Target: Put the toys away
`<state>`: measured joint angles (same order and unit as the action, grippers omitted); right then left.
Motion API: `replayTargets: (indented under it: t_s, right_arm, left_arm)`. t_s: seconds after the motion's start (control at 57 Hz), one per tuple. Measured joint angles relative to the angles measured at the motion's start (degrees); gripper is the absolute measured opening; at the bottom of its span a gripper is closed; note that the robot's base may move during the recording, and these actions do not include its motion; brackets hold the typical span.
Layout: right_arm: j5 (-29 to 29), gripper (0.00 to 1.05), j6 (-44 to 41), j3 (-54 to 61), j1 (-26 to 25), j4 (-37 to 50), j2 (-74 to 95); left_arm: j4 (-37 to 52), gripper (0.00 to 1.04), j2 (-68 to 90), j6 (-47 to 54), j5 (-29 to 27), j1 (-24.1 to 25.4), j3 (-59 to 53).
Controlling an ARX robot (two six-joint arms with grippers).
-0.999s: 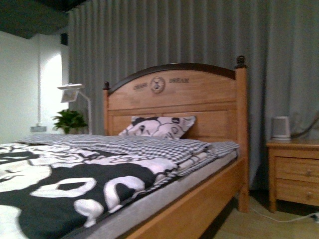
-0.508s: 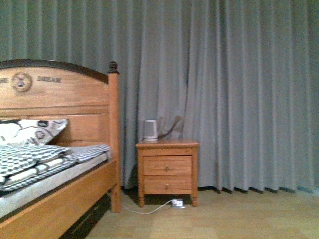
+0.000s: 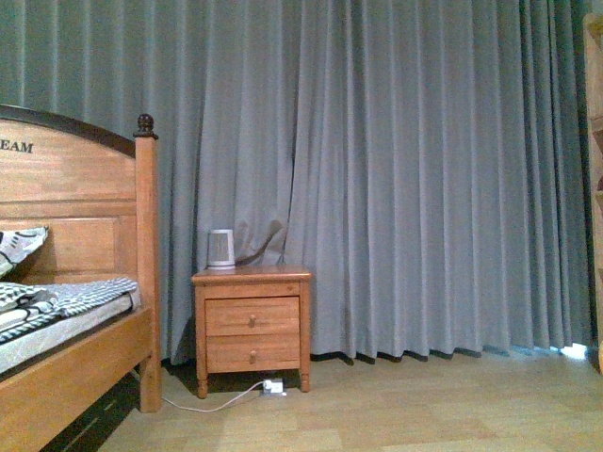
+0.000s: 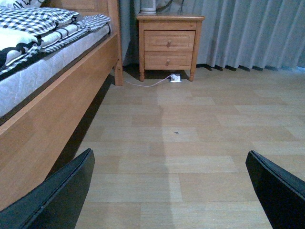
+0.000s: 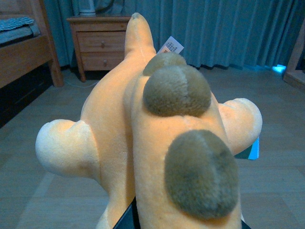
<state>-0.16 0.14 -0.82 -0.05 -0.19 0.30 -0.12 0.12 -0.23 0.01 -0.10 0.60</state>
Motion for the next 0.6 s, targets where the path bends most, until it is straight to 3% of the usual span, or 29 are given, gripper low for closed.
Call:
replayTargets:
  t_s: [0.596]
  right_arm:
    - [0.0,0.07,0.0,0.0,0.0,0.0,0.0]
  left_arm:
    - [0.0,0.98,0.0,0.0,0.0,0.0,0.0]
